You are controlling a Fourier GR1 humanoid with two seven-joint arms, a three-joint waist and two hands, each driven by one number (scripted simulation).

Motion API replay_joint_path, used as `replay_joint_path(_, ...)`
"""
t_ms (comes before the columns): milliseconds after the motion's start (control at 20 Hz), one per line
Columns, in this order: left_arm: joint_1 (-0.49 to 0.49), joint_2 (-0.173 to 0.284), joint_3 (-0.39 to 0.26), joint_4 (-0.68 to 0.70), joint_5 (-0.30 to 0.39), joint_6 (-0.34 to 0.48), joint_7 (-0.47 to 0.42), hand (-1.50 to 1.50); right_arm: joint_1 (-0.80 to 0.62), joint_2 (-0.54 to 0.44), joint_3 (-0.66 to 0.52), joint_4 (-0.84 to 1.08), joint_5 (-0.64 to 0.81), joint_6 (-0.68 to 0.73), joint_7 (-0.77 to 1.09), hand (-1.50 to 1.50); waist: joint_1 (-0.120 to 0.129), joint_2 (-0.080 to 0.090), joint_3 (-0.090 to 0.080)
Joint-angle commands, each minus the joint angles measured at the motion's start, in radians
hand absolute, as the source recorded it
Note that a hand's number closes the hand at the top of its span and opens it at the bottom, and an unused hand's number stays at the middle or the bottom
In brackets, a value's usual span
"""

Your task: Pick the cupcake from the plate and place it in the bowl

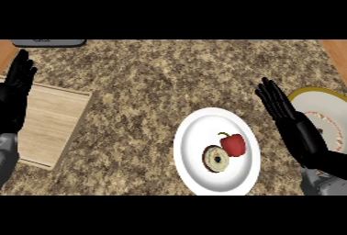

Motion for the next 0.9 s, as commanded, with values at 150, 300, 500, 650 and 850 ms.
replay_joint_path(150,-0.047,-0.044,0.026,-0.038,0.051,-0.028,-0.050,0.00,-0.088,0.133,0.309,-0.135,-0.048,0.203,0.078,-1.50,0.044,-0.021,-0.011)
replay_joint_path(300,-0.018,-0.081,0.013,-0.026,0.078,-0.037,-0.049,0.00,-0.266,-0.036,0.248,-0.191,0.301,0.126,0.039,-1.50,0.010,-0.077,-0.029)
replay_joint_path(500,0.037,-0.091,0.086,-0.029,0.138,-0.077,-0.125,0.00,0.024,0.196,0.457,-0.254,0.477,-0.162,-0.063,-1.50,-0.012,-0.029,-0.009)
replay_joint_path(650,0.074,-0.087,0.118,-0.029,0.151,-0.114,-0.179,0.00,0.177,0.100,0.554,-0.310,0.595,-0.178,-0.159,-1.50,-0.012,-0.026,-0.008)
replay_joint_path(850,0.046,-0.095,0.115,-0.010,0.136,-0.115,-0.161,0.00,0.180,-0.031,0.535,-0.513,0.721,-0.160,0.004,-1.50,-0.022,-0.026,-0.009)
